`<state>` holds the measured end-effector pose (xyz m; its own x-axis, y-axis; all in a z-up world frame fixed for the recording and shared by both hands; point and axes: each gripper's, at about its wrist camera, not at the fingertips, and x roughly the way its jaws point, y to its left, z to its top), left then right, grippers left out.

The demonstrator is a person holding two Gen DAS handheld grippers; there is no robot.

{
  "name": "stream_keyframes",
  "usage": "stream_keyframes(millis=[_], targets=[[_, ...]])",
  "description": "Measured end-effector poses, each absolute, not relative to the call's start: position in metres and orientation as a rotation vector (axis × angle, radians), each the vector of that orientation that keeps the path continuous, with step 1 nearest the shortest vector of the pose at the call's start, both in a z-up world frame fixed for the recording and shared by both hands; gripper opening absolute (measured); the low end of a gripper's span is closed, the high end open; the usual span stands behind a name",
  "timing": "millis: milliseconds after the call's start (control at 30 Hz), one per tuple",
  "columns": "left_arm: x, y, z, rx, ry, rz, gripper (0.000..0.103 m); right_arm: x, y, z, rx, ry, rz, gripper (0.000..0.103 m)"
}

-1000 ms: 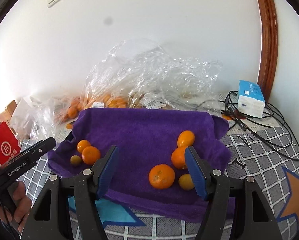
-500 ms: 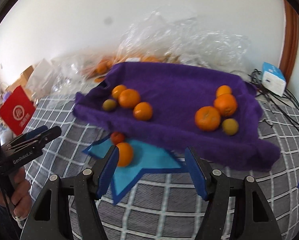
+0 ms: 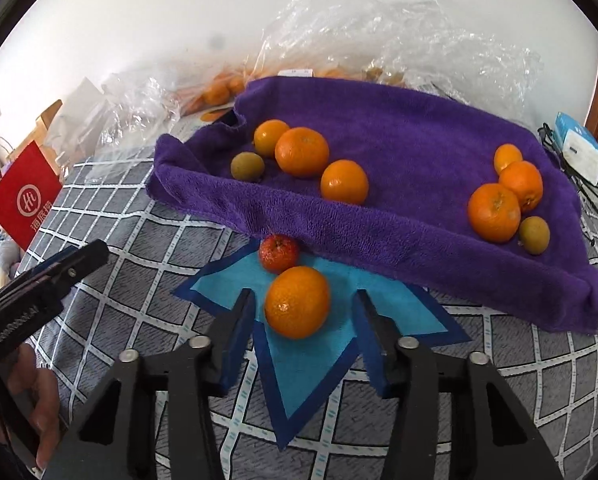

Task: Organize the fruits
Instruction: 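Close the right gripper on an orange on the star mat, then hold the orange with the right gripper while the left gripper grasps a small red fruit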

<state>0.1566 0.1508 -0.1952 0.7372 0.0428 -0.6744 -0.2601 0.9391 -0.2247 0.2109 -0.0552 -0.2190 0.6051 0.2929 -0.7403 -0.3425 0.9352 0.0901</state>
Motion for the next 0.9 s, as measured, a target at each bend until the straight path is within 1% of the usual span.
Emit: stream_keyframes(millis=[33,67,200,233,300,633,900], targets=[[0.157,0.151,-0.195,-0.317,0.726,0.167,0.06,0.211,-0.055,-0.219,-0.07,0.839,0.36,0.038],[0.157,0.15,-0.196,-0.317,0.728,0.164,0.06,0.21,-0.055,-0.218,-0.075,0.833,0.356,0.032],[0.159,0.152,-0.198,-0.339,0.738,0.157,0.06,0.203,-0.066,-0.214,-0.058,0.821,0.325,0.032],[0.158,0.152,-0.198,-0.344,0.741,0.15,0.057,0.2,-0.071,-0.214,-0.055,0.811,0.313,0.032],[0.158,0.148,-0.198,-0.328,0.751,0.136,0.055,0.195,-0.083,-0.213,-0.057,0.801,0.279,0.032],[0.164,0.129,-0.199,-0.235,0.802,0.062,0.055,0.18,-0.135,-0.213,-0.063,0.792,0.165,0.032],[0.165,0.135,-0.201,-0.279,0.801,0.055,0.054,0.176,-0.149,-0.219,-0.035,0.799,0.166,0.032]])
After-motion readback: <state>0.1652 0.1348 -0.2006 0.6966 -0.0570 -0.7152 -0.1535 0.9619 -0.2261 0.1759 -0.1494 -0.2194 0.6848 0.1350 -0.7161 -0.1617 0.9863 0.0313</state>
